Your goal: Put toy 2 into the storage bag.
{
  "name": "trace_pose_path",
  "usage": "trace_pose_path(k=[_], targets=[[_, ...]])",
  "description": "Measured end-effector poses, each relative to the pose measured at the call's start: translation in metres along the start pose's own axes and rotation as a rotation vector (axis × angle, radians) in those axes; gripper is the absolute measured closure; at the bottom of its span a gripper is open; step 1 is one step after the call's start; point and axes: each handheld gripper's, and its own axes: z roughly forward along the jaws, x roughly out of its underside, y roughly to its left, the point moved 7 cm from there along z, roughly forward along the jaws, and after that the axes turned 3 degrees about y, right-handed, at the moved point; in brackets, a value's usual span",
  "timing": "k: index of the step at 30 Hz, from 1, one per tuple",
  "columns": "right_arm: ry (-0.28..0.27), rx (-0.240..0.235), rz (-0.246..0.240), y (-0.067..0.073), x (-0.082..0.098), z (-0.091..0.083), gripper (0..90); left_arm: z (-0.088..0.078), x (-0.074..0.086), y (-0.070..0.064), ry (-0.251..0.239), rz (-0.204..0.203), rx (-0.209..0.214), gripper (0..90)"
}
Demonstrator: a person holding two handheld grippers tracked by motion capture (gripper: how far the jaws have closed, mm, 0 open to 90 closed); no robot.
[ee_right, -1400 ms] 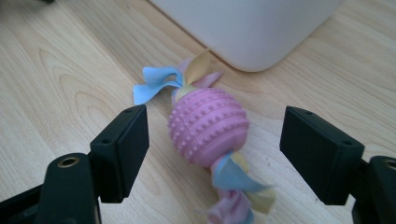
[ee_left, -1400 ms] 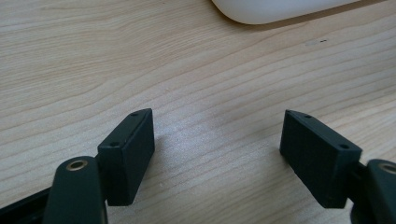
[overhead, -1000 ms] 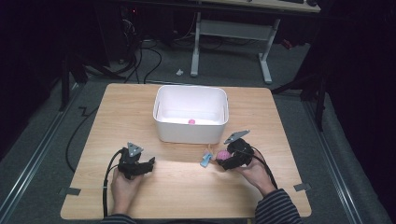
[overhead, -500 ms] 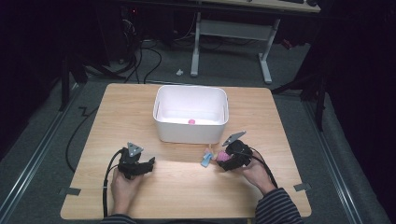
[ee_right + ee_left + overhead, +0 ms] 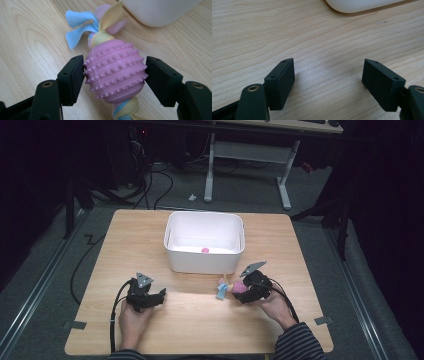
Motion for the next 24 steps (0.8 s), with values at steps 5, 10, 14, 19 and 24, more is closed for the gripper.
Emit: trace_pose_path(k=[5,10,14,19,24], targets=[[-0.055,-0.013,0.002,0.0,0.001,-0.016,33.6,0.0,0.0,0.0,0.0,-0.001,-0.001,26.7],[-0.079,-0.038,0.019,-0.002,0.002,-0.026,33.6,0.0,0.0,0.0,0.0,-0.001,-0.001,26.5],[-0.09,-0.042,0.036,-0.002,0.004,-0.034,33.6,0.0,0.0,0.0,0.0,-0.001,-0.001,26.5],[-0.123,-0.076,0.063,-0.003,0.005,-0.044,33.5,0.0,0.0,0.0,0.0,-0.001,-0.001,26.5],[-0.14,-0.083,0.083,-0.008,0.004,-0.055,33.5,0.0,0.0,0.0,0.0,-0.001,-0.001,26.5]])
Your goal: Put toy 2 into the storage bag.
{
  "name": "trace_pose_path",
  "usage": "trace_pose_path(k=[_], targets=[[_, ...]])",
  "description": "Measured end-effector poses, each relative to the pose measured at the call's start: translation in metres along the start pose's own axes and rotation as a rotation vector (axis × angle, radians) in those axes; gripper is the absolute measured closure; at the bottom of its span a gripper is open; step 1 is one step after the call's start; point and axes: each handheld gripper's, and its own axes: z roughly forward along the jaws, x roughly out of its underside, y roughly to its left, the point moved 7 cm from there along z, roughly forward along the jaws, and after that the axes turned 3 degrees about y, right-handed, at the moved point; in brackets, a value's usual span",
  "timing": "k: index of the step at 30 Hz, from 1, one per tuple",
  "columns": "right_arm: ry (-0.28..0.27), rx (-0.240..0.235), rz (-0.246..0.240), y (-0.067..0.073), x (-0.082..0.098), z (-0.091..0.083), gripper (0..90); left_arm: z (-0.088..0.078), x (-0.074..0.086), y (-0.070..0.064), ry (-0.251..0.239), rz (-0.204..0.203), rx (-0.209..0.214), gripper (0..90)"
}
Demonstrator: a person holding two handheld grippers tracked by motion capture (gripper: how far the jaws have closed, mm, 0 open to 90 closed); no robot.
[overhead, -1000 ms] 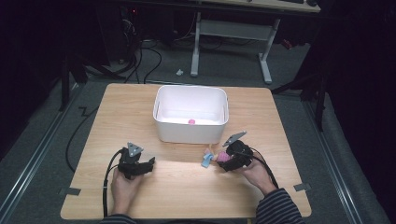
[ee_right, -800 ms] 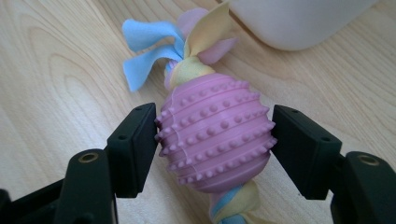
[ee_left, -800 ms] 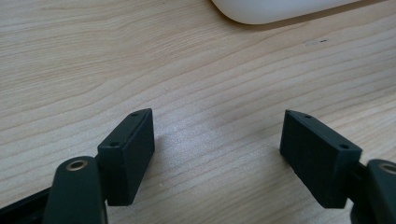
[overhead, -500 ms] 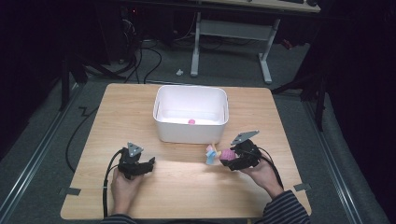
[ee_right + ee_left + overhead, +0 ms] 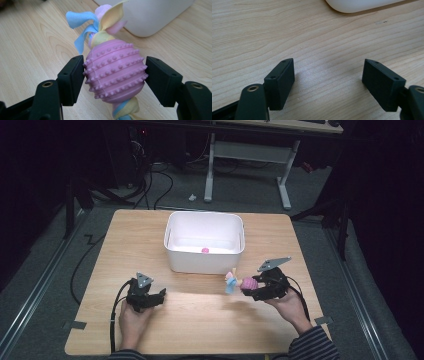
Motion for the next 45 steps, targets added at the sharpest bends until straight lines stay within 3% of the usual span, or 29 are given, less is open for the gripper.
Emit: trace_pose_path(k=[1,6,11,19,24,35,45], targets=[[-0.023,-0.003,0.008,-0.002,-0.004,-0.01,33.5,0.0,0.0,0.0,0.0,0.0,0.0,26.5],[-0.051,-0.003,0.012,-0.004,-0.011,-0.028,33.5,0.0,0.0,0.0,0.0,0.0,0.0,26.5],[-0.039,0.012,0.021,-0.008,-0.026,-0.045,33.5,0.0,0.0,0.0,0.0,0.0,0.0,26.5],[-0.093,0.025,-0.011,-0.007,-0.054,-0.067,33.4,0.0,0.0,0.0,0.0,0.0,0.0,26.5],[-0.101,0.023,-0.007,-0.011,-0.067,-0.068,33.4,0.0,0.0,0.0,0.0,0.001,0.0,26.5],[-0.115,0.055,-0.015,-0.021,-0.114,-0.068,33.3,0.0,0.0,0.0,0.0,0.0,0.0,26.5],[-0.093,0.076,-0.039,-0.024,-0.148,-0.045,33.2,0.0,0.0,0.0,0.001,0.0,0.001,26.5]])
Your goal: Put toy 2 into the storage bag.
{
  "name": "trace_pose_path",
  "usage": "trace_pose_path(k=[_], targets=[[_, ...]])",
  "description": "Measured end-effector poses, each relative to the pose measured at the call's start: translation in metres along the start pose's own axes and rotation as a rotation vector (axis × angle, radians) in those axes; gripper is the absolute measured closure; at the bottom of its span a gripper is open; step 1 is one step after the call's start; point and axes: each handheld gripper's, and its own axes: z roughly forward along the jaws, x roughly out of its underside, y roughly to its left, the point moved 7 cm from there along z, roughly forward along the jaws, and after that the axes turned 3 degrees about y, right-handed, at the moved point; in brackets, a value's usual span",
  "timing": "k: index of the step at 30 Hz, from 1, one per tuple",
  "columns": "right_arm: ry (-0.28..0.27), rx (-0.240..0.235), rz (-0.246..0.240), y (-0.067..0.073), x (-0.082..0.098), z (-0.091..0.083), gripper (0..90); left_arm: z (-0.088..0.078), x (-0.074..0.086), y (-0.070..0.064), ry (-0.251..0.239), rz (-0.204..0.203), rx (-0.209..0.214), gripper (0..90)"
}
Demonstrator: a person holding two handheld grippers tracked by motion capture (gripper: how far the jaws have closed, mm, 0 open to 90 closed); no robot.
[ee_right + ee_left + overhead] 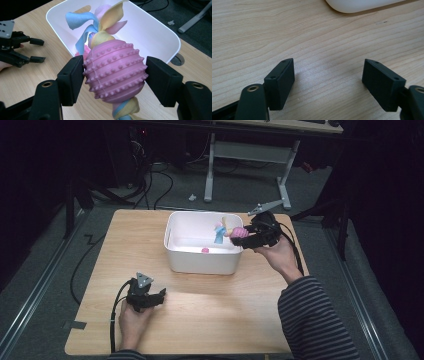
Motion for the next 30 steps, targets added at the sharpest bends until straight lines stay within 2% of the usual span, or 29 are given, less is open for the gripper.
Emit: trace_pose_path(k=[9,10,13,14,20,30], targets=[[0.027,-0.014,-0.011,0.003,-0.015,0.029,33.0,0.0,0.0,0.0,-0.001,0.001,-0.002,26.5],[0.04,-0.018,-0.01,0.003,-0.016,0.037,33.0,0.0,0.0,0.0,-0.001,0.001,-0.002,26.5],[0.059,-0.021,-0.018,0.005,-0.017,0.046,33.0,0.0,0.0,0.0,-0.001,0.001,-0.002,26.5],[0.076,-0.023,-0.02,0.007,-0.017,0.054,32.9,0.0,0.0,0.0,0.0,0.001,-0.002,26.5],[0.11,-0.027,-0.03,0.01,-0.018,0.069,32.8,0.0,0.0,0.0,-0.001,0.001,-0.002,26.5],[0.155,-0.042,-0.039,0.015,-0.016,0.084,32.6,0.0,0.0,0.0,-0.001,-0.001,-0.001,26.5]])
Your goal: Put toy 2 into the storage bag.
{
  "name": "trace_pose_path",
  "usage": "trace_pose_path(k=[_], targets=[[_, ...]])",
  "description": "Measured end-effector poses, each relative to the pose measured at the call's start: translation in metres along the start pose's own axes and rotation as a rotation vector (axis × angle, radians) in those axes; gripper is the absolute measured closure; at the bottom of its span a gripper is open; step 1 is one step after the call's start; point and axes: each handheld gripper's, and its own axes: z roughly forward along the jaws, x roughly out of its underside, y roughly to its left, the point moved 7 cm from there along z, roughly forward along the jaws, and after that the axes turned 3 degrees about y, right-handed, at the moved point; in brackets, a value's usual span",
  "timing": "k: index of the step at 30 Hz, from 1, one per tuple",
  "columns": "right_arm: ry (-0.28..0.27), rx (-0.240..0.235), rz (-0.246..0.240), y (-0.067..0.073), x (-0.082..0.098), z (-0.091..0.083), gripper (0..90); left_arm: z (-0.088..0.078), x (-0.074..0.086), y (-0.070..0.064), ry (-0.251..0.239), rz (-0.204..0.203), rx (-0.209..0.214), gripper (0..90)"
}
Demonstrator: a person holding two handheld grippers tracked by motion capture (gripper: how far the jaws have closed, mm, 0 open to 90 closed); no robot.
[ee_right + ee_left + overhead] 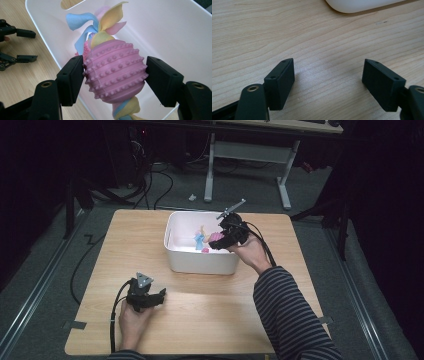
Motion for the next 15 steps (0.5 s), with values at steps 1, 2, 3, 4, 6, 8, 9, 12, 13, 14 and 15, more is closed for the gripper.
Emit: trace_pose_path(k=[1,2,3,4,6,8,9,12,13,14,15], targets=[[0.0,0.0,0.0,0.0,0.0,0.0,32.6,0.0,0.0,0.0,0.0,0.0,0.0,26.5],[0.002,-0.005,-0.001,0.0012,-0.0002,0.0015,32.5,0.0,0.0,0.0,0.0,0.0,0.0,26.5],[0.002,-0.005,-0.001,0.0012,-0.0002,0.0015,32.5,0.0,0.0,0.0,0.0,0.0,0.0,26.5],[0.006,-0.011,-0.004,0.0027,-0.0004,0.0028,32.5,0.0,0.0,0.0,0.0,0.0,0.0,26.5],[0.014,-0.009,-0.009,0.0034,-0.0002,0.004,32.3,0.0,0.0,0.0,0.0,0.0,0.0,26.5],[0.016,-0.013,-0.005,0.0038,0.0,0.0047,32.3,0.0,0.0,0.0,0.0,0.0,0.0,26.5],[0.019,-0.016,-0.006,0.0037,0.0002,0.0053,32.2,0.0,0.0,0.0,0.0,0.0,0.0,26.5],[0.029,-0.033,-0.009,0.0044,0.0013,0.0074,31.8,0.0,0.0,0.0,0.0,0.0,0.0,26.5],[0.029,-0.033,-0.009,0.0044,0.0013,0.0074,31.8,0.0,0.0,0.0,0.0,0.0,0.0,26.5],[0.038,-0.035,-0.001,0.0054,0.0019,0.0079,31.7,0.0,0.0,0.0,0.0,0.0,0.0,26.5],[0.038,-0.034,-0.009,0.0053,0.002,0.0085,31.5,0.0,0.0,0.0,0.0,0.0,0.0,26.5]])
